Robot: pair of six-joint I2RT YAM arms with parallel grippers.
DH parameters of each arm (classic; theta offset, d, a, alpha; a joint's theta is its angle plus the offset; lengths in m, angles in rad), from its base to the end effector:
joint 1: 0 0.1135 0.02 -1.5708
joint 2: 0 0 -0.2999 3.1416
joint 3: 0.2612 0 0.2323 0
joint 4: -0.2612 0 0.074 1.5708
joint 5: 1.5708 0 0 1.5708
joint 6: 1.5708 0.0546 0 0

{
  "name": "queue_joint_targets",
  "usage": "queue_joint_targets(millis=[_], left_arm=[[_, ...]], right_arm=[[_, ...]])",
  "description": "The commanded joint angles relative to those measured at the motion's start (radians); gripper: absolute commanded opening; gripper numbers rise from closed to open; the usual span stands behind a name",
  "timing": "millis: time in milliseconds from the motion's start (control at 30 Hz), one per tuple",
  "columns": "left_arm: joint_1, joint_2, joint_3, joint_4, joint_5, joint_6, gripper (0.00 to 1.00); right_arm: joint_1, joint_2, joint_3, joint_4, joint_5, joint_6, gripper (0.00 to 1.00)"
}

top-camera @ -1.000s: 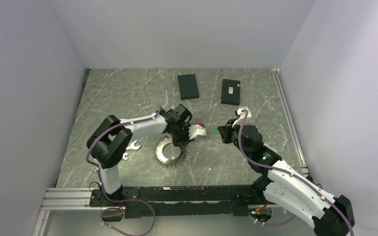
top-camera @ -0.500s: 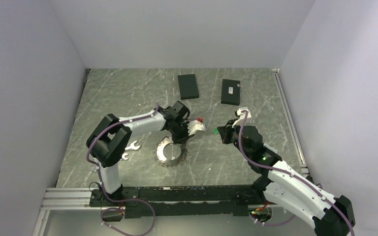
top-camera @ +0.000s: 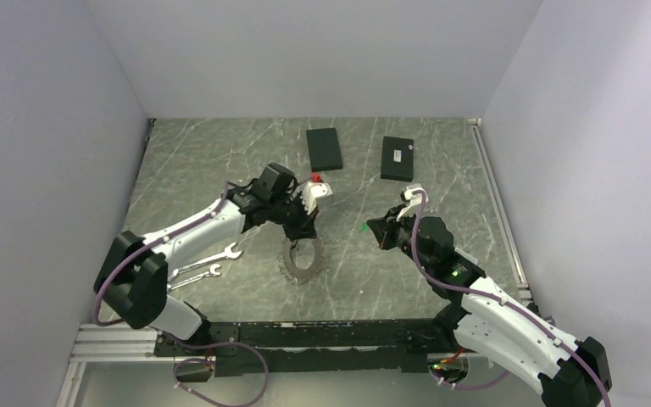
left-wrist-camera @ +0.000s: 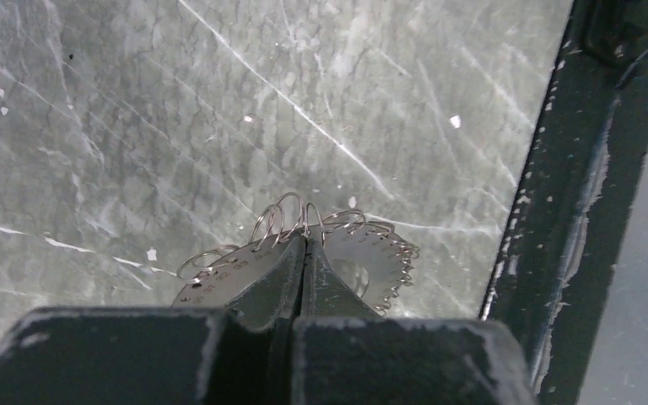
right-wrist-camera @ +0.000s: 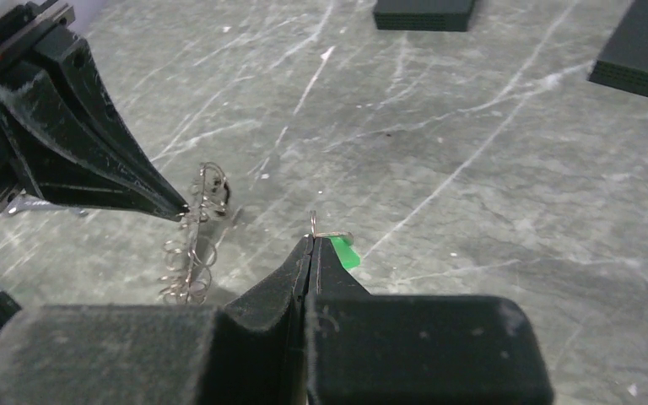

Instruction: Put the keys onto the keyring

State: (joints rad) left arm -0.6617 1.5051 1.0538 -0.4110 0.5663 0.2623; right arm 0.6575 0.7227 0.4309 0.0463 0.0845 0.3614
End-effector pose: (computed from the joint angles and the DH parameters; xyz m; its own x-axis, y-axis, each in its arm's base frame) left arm 0.2239 -0.2115 0.2777 -0.3727 0.5676 -0.7341 0.9222 0.3148 -0.2247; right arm 0.1230 0.0891 0.2735 -0.3724 0.1576 -0.9146 -0.4410 0.8371 0.3238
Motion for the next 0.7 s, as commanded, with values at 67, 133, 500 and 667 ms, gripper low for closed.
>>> queue_joint_targets(millis=[67, 133, 500, 667], left_arm=[[0.029, -0.123, -0.024, 0.096, 0.072, -0.226, 0.00], [0.032, -0.136, 0.000, 0.085, 0.072, -0.287, 0.00], [0.034, -0.177, 0.065, 0.027, 0.011, -0.524, 0.00], [0.034, -0.198, 0.052, 0.038, 0.032, -0.520, 0.00]], right_arm=[[0.005, 0.003, 0.047, 0.127, -0.211, -0.042, 0.00], [0.005, 0.006, 0.051, 0.166, -0.311, -0.048, 0.00], [0.007, 0.121, 0.123, 0.240, -0.615, -0.095, 0.00], [0.017, 0.207, 0.187, 0.192, -0.660, -0.128, 0.00]])
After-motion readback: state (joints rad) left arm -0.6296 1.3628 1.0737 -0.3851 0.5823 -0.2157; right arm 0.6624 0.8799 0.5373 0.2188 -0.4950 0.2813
